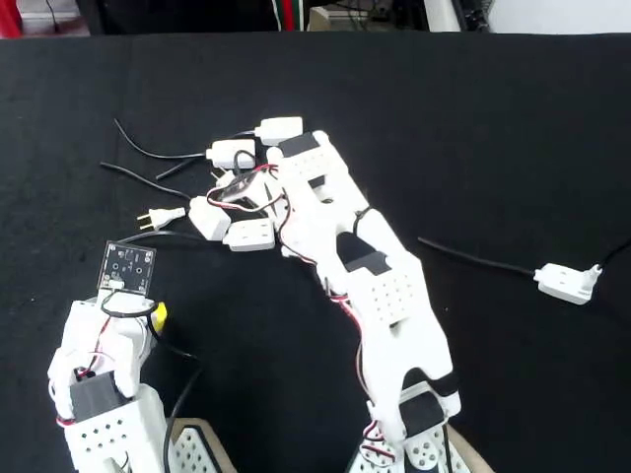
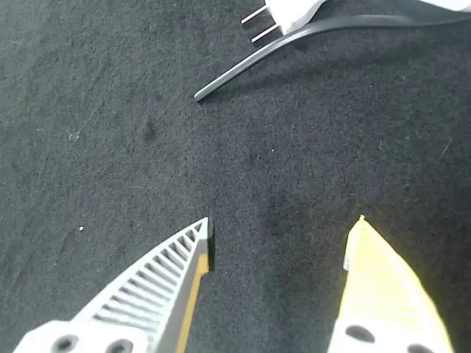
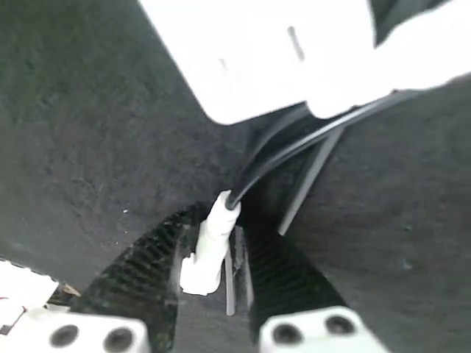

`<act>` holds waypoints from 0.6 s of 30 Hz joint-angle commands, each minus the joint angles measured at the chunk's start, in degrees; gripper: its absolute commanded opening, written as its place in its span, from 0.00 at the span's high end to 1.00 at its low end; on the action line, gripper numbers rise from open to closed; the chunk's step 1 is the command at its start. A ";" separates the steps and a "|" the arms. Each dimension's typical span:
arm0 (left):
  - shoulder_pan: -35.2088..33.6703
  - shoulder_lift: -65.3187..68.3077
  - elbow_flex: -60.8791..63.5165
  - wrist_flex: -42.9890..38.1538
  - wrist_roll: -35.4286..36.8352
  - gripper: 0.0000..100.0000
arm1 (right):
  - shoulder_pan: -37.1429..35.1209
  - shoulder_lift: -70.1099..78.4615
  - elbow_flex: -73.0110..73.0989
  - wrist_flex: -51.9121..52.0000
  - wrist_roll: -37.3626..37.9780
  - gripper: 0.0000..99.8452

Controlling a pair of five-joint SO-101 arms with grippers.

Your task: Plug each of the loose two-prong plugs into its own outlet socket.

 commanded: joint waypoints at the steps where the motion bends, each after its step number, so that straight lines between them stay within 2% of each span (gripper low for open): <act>1: 0.04 0.18 1.01 0.26 -0.26 0.71 | -1.67 -1.45 -2.33 2.20 -3.52 0.99; 18: 0.04 0.26 1.01 0.26 -0.26 0.71 | 3.78 -33.27 1.36 1.85 -13.80 0.99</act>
